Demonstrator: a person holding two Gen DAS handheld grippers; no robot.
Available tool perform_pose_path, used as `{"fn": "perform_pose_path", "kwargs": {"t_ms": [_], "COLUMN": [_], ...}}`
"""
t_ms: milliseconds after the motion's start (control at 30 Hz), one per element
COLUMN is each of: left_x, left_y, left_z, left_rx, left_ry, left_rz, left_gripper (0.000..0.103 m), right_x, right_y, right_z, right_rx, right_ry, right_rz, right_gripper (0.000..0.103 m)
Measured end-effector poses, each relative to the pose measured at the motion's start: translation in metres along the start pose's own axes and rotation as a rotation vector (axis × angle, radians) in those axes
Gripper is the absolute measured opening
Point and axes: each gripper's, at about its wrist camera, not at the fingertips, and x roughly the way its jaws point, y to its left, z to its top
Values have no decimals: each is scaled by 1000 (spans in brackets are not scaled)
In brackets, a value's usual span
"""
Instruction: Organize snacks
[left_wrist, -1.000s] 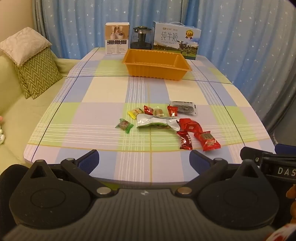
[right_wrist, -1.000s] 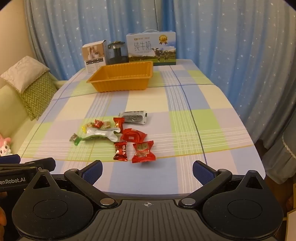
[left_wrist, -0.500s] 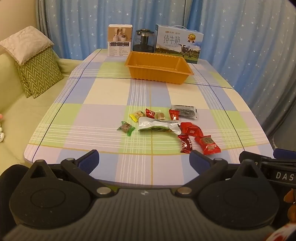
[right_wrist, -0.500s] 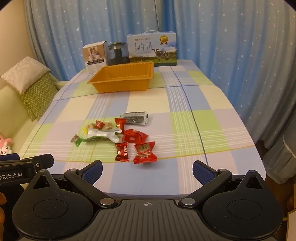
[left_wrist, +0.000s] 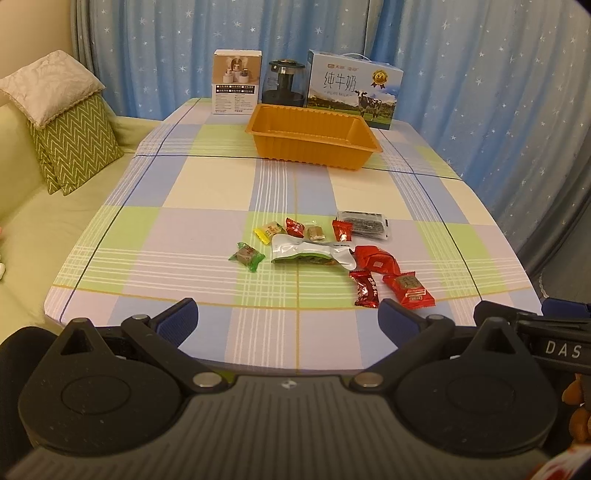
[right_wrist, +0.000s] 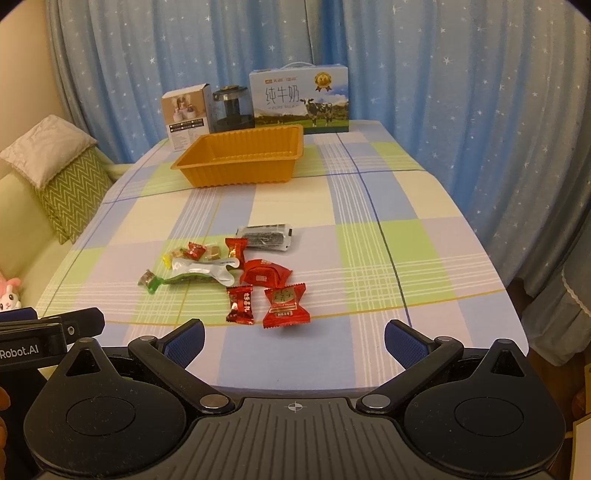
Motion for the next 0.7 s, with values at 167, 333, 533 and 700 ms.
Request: {"fn": "perform_pose_path", "kwargs": {"t_ms": [167,333,533,700], "left_x": [-1,-2,-2,-1], "left_y": [1,0,1,0], "left_z": [0,0,0,0], "left_rx": [-2,-4,-4,-4], "left_ry": [-4,-7,-7,-6], "left_rz": [-4,-5,-9,-12], "left_gripper": [103,103,103,103], "right_x": [-1,-2,-1,-1], "right_y": [1,0,0,0], "right_z": [0,0,0,0], "right_rx": [-1,0,1,3], "right_ry": [0,-2,-2,-3], "right_rz": [-1,0,1,0], "right_gripper": [103,103,103,103]}}
